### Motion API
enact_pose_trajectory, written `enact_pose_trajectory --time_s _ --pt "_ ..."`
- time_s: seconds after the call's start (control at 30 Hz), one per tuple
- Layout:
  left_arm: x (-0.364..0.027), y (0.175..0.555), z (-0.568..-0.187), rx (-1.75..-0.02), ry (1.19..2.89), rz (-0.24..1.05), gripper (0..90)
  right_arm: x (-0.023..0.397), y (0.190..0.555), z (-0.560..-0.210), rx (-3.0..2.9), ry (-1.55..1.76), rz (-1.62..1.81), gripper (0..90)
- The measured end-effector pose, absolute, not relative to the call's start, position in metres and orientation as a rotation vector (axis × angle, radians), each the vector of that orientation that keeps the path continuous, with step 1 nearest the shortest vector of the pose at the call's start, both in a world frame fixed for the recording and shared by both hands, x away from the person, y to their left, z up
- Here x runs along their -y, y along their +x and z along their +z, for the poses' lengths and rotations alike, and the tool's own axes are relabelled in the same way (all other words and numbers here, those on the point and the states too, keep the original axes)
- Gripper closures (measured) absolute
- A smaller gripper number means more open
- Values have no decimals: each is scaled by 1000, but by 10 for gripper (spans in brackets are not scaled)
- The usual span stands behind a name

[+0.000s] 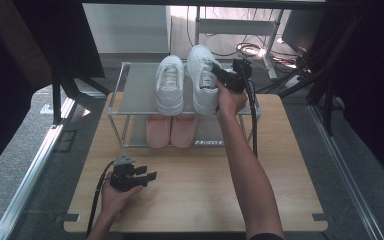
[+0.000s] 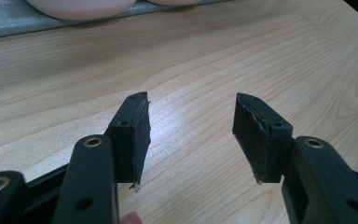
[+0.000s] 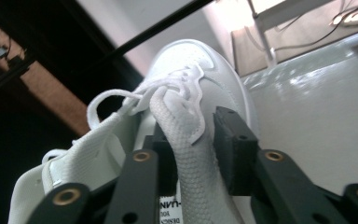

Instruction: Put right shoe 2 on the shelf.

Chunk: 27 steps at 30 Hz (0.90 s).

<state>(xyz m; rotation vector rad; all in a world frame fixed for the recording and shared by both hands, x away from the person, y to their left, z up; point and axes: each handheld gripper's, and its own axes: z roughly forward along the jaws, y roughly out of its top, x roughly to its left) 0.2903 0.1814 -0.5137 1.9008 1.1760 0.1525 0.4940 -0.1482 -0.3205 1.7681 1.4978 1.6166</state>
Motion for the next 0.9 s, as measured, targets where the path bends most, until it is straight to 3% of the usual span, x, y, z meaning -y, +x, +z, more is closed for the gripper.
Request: enact_pose_trajectory --time_s 0.23,0.47,0.9 --pt "-182 290 -514 -1177 1904 152 468 147 507 -320 -1604 1720 1568 541" --pt "-182 290 -514 -1178 1904 152 468 153 504 -313 -1600 1626 1653 487" --pt "-180 289 -513 -1170 1909 159 468 184 466 -307 -1629 1501 1647 694"
